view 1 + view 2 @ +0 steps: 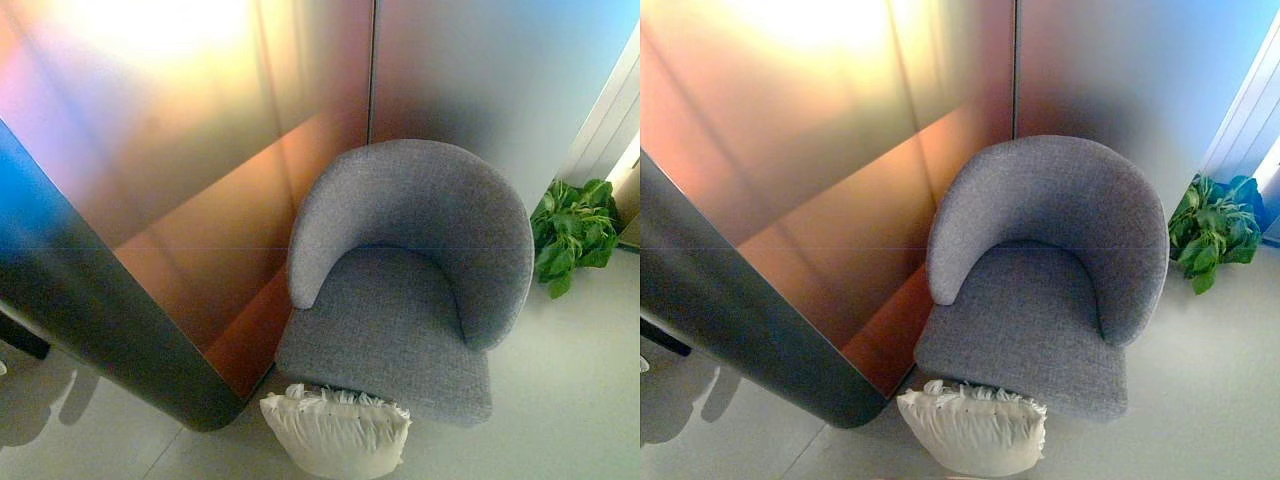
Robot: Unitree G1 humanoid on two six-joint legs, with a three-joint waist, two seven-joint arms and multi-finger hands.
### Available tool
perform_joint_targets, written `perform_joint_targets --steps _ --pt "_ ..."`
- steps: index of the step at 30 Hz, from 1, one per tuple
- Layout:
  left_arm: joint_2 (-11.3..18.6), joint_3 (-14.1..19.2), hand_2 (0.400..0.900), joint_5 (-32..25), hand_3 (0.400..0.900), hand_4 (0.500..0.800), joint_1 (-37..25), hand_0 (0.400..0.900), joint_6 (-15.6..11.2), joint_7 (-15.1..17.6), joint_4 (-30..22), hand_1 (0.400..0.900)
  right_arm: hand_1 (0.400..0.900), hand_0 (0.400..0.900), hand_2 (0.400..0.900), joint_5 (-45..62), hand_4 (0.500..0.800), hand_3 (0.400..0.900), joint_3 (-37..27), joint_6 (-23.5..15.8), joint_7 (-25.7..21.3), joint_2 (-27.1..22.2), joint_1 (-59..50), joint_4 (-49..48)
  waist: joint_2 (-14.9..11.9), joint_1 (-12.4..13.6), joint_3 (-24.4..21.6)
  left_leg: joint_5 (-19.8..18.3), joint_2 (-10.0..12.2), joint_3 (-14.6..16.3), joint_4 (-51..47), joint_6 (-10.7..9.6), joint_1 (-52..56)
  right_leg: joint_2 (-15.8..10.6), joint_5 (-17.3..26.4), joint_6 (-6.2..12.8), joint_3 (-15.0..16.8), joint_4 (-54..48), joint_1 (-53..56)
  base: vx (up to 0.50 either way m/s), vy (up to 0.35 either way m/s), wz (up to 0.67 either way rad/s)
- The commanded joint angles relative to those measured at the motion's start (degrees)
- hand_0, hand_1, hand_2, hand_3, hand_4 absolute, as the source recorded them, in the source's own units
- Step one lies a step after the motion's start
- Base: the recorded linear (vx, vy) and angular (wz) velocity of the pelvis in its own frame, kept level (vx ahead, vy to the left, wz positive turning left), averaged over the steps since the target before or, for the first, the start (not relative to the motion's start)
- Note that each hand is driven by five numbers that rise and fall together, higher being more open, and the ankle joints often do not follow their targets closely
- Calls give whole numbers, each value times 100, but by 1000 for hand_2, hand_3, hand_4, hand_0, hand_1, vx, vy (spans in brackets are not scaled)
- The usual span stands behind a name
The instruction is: Pick up the pillow and put it on the sofa.
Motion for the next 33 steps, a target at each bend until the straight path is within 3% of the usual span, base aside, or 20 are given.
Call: perform_joint_targets --steps 1,6,14,18,24,29,33 --pt "103 28 900 -15 900 800 -281 900 23 217 408 900 900 900 900 -83 800 900 226 -24 16 193 -374 125 -281 -21 195 -546 -441 122 37 90 259 50 -115 202 56 82 -4 0 0 0" --pt "114 53 900 -74 900 800 -271 900 -35 214 391 900 900 900 900 -83 800 900 218 -9 18 182 -389 147 -271 -12 188 -551 -441 127 44 86 274 52 -127 196 51 81 19 6 1 0" --pt "186 3 900 438 900 800 -294 900 9 459 413 900 900 900 900 -152 800 900 206 12 127 82 -389 182 -272 -33 214 -547 -426 148 70 74 263 58 -125 197 76 92 7 19 2 -2" --pt "292 -22 900 796 900 800 -390 900 116 791 400 900 900 900 900 -244 800 900 218 -9 219 -19 -352 172 -271 -92 267 -539 -412 184 62 74 254 72 -104 208 121 89 -30 42 16 -7" --pt "482 -81 900 1064 900 800 -580 900 480 1306 349 900 900 900 900 -317 800 900 316 71 249 -209 -360 57 -247 -191 445 -488 -381 270 104 55 102 63 -55 215 202 118 -216 25 55 -8" --pt "636 -233 900 1200 900 800 -1062 900 752 1994 315 900 900 900 900 -154 800 900 457 79 168 -411 -676 -22 -185 -294 928 -388 -318 316 271 22 -446 47 -2 160 338 302 -829 -123 91 -6" --pt "842 -248 900 1035 900 800 -1500 900 800 2175 324 900 900 900 900 26 800 900 518 -38 156 -568 -897 -68 -170 -368 1376 -291 -281 328 523 -33 -1041 58 2 98 436 612 -1452 -213 64 -6"
